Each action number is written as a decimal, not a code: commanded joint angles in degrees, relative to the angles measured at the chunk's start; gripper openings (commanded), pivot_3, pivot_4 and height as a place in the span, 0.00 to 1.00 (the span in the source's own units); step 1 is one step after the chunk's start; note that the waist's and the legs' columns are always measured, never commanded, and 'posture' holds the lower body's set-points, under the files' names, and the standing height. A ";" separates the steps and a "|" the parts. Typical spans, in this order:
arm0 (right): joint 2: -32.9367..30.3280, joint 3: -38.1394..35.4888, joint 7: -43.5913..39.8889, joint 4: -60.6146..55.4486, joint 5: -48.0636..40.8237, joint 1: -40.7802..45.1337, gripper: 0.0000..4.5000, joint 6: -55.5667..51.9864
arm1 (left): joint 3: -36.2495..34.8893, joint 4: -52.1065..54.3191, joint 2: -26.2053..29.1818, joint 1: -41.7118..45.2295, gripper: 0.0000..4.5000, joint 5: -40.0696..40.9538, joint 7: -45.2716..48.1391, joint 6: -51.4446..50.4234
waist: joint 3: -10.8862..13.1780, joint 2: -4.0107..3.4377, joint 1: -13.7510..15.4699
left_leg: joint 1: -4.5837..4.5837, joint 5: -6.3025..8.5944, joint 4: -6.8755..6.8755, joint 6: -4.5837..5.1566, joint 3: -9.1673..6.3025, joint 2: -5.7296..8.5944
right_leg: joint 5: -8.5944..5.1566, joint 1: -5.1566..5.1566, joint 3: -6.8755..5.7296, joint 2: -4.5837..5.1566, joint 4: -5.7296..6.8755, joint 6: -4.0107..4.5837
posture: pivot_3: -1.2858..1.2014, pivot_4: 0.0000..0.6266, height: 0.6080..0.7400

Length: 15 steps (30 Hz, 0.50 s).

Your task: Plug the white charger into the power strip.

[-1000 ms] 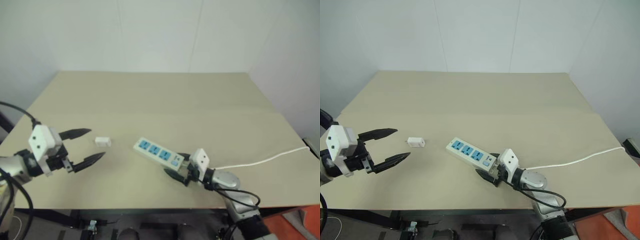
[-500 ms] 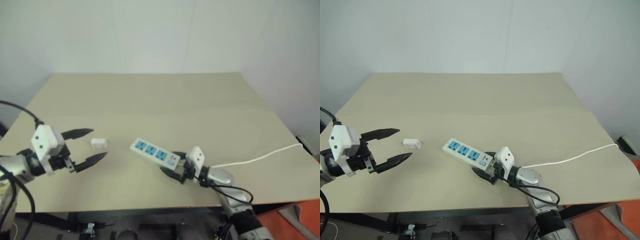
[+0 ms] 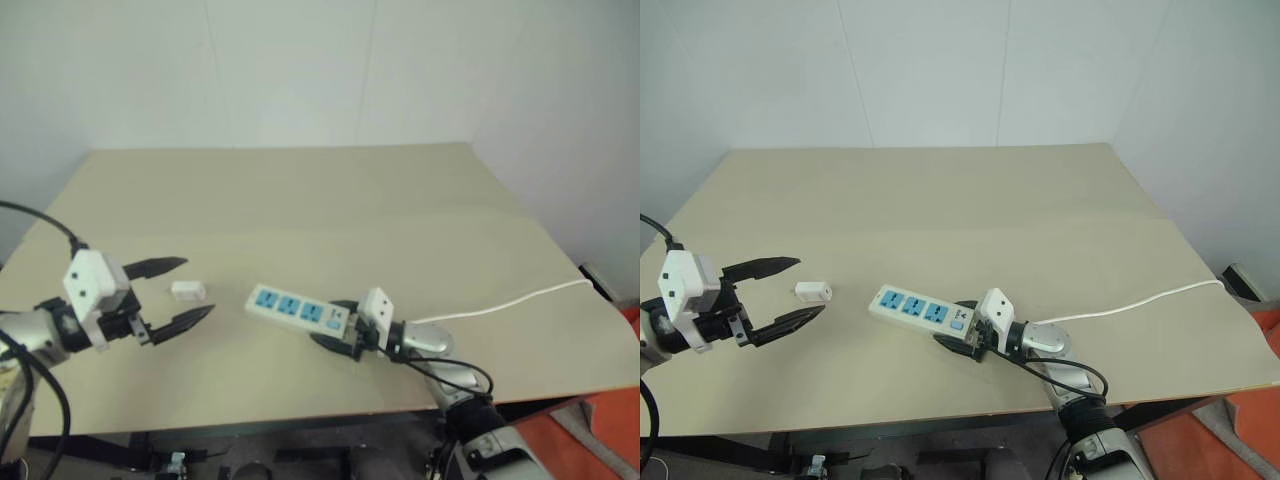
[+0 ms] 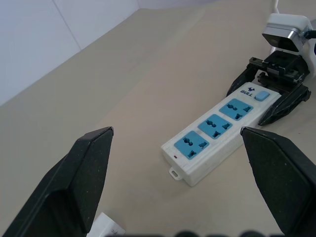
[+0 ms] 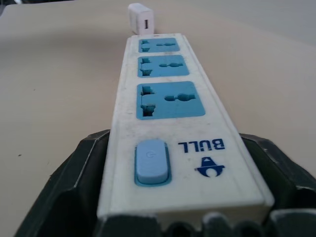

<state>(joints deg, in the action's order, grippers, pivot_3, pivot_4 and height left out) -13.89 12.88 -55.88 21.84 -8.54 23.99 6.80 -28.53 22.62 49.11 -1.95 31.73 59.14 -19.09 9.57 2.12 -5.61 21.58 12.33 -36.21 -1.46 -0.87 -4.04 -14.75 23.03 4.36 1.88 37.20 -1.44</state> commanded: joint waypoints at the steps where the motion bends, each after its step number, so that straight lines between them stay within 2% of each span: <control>1: 0.01 1.25 -1.59 0.89 0.51 -0.05 0.76 0.61 | -0.37 -0.11 1.67 1.42 1.00 0.74 1.09 1.06 | 0.00 0.00 0.07 | 0.00 0.00 0.00 0.00 0.00 0.00 | 0.00 0.00 0.00 0.00 0.00 0.00 | 0.52 0.24 1.00; 4: -0.77 0.56 -4.57 0.13 -1.14 1.30 0.76 1.12 | 1.15 -4.25 3.98 4.81 1.00 -0.27 3.92 2.66 | 0.02 -0.02 0.20 | 0.05 0.00 -0.01 0.00 0.00 0.00 | 0.00 0.04 0.00 0.00 0.00 0.00 | 0.52 0.24 1.00; 7: -1.22 -0.45 -7.99 0.97 -3.16 4.06 0.76 1.17 | 4.89 -12.46 7.65 11.75 1.00 -3.08 7.55 5.90 | 0.09 -0.08 0.32 | 0.15 0.00 -0.01 0.00 0.00 0.01 | 0.00 0.12 -0.01 0.00 -0.01 0.00 | 0.52 0.24 1.00; 15: -0.92 -1.37 -18.54 9.50 -5.12 12.19 0.76 4.76 | 19.53 -37.40 12.72 36.52 1.00 -12.63 20.18 16.32 | 0.18 -0.14 0.28 | 0.57 0.00 -0.02 0.01 -0.04 0.01 | 0.08 0.46 -0.04 -0.08 -0.03 0.14 | 0.52 0.24 1.00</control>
<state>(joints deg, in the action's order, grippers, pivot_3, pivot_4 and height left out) -15.36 12.16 -71.94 31.06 -12.08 34.75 9.19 -10.57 -11.27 60.43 31.55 21.28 77.01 -5.49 9.76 1.98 -5.34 22.18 12.33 -36.25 -1.45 -0.93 -4.02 -14.54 23.48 4.32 1.81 37.24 -1.08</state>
